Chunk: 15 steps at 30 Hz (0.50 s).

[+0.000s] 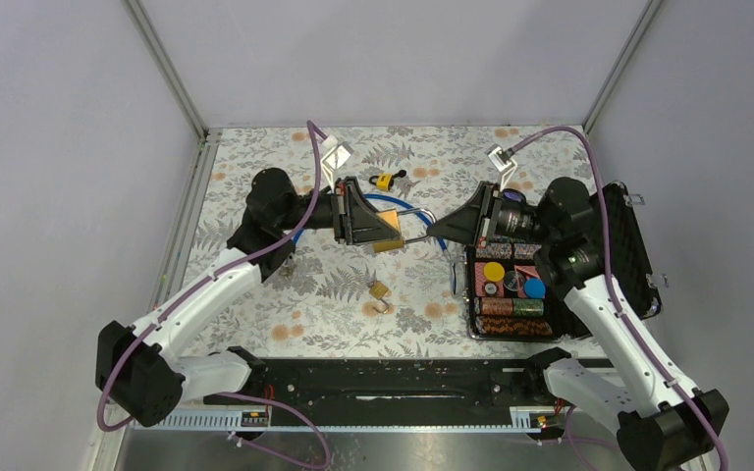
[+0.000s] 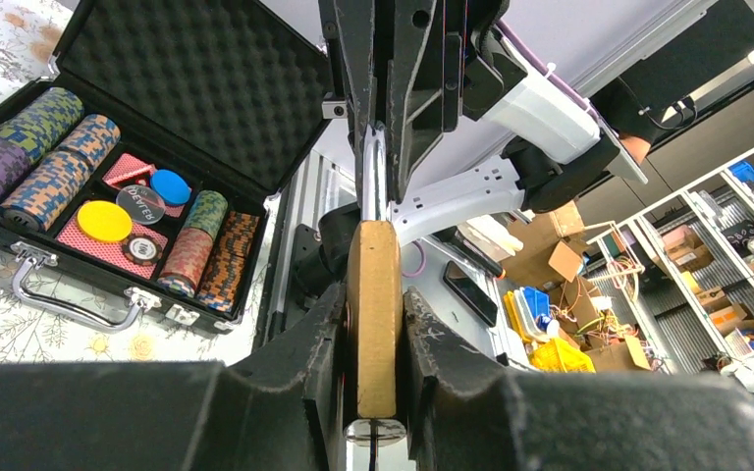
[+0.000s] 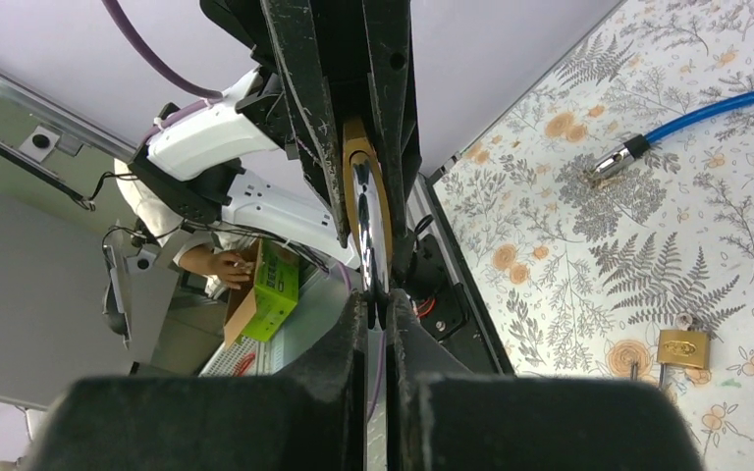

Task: Lock with the key
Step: Lock the lock.

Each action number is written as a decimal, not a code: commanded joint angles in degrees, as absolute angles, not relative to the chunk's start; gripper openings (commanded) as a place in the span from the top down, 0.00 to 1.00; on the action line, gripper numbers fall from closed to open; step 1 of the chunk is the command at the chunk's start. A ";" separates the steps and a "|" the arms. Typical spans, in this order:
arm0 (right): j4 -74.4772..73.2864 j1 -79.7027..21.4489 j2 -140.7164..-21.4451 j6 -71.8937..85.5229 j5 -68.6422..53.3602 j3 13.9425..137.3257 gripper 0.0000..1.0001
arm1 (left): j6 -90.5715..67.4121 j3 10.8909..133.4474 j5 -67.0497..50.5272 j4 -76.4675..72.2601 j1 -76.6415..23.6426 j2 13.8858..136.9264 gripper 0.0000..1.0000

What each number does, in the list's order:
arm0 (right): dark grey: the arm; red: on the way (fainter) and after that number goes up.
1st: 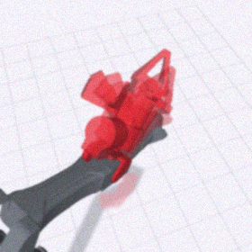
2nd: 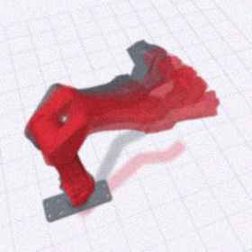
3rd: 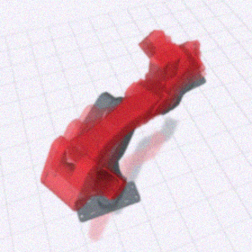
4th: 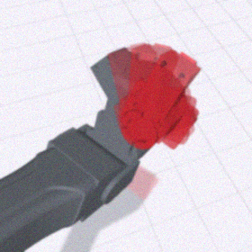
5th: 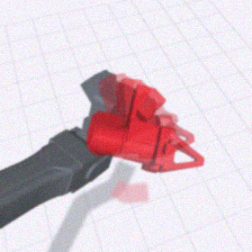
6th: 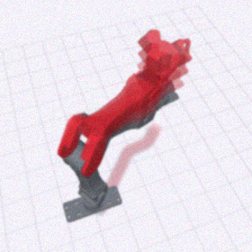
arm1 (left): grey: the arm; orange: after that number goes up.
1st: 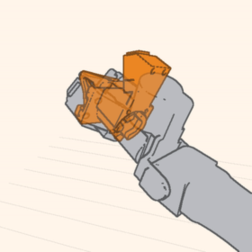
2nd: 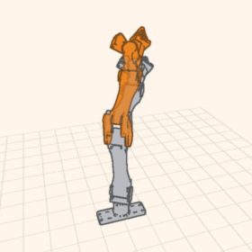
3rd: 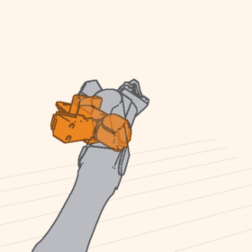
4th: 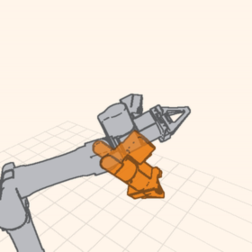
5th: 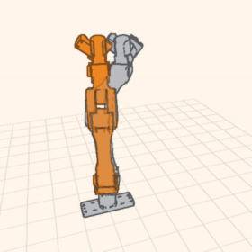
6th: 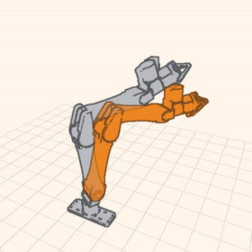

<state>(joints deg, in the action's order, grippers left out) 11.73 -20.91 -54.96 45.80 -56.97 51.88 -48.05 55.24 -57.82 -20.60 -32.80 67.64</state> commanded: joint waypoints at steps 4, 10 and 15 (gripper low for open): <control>4.42 -27.69 -54.21 35.48 -47.68 54.67 1.00 | -54.21 59.76 -58.61 -33.11 -36.04 68.34 1.00; 4.79 -28.91 -53.73 34.96 -43.77 54.08 1.00 | -59.72 59.31 -60.24 -39.14 -36.12 69.02 1.00; 8.95 -32.36 -53.67 38.50 -45.47 54.03 1.00 | -51.14 60.72 -55.19 -28.31 -36.79 68.32 1.00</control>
